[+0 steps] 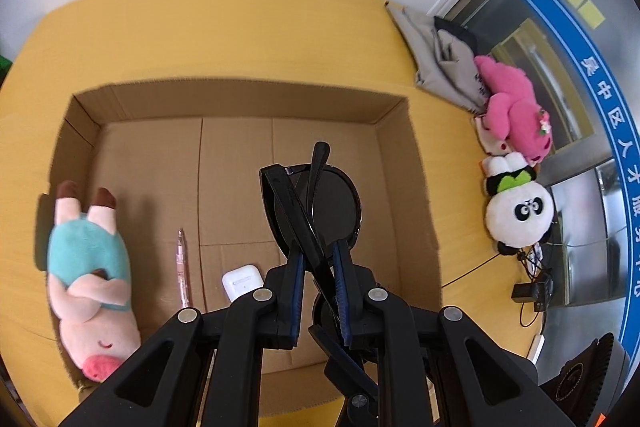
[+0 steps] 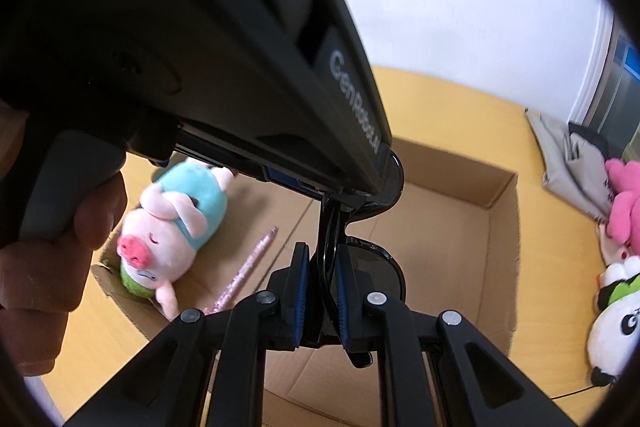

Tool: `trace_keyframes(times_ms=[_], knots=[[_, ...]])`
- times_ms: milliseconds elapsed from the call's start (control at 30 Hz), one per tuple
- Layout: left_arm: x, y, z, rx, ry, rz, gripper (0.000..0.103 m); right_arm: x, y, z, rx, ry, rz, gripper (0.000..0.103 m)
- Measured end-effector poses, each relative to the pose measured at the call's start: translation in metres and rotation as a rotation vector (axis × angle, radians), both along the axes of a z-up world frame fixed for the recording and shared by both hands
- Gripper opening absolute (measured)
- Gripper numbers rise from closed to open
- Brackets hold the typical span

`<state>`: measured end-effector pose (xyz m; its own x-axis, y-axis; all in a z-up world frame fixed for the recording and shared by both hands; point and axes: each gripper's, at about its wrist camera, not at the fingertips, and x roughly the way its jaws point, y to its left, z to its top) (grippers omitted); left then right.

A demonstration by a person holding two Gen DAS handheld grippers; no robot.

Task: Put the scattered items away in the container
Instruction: 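Lift the sunglasses and carry them toward the box with both grippers, then lower the black sunglasses into the box beside the earbud case and open both grippers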

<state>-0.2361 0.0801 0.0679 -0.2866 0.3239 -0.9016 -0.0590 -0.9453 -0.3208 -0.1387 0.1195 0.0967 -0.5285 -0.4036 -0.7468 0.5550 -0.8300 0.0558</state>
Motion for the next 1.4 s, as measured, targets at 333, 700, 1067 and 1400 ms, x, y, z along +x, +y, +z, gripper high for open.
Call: trace_keyframes(times_ms=[333, 700, 1067, 1400], knots=[[-0.020, 0.002, -0.065, -0.007, -0.104, -0.005, 0.014, -0.017, 0.000, -0.057, -0.009, -0.112, -0.036, 0.012], [-0.022, 0.020, -0.120, -0.025, -0.197, -0.057, 0.013, -0.010, 0.017, -0.107, -0.054, -0.211, -0.145, 0.012], [-0.024, 0.021, -0.139, -0.019, -0.230, -0.066, 0.013, -0.008, 0.027, -0.122, -0.056, -0.279, -0.171, 0.012], [-0.023, 0.020, -0.144, -0.019, -0.249, -0.061, 0.013, 0.000, 0.034, -0.123, -0.026, -0.291, -0.165, 0.013]])
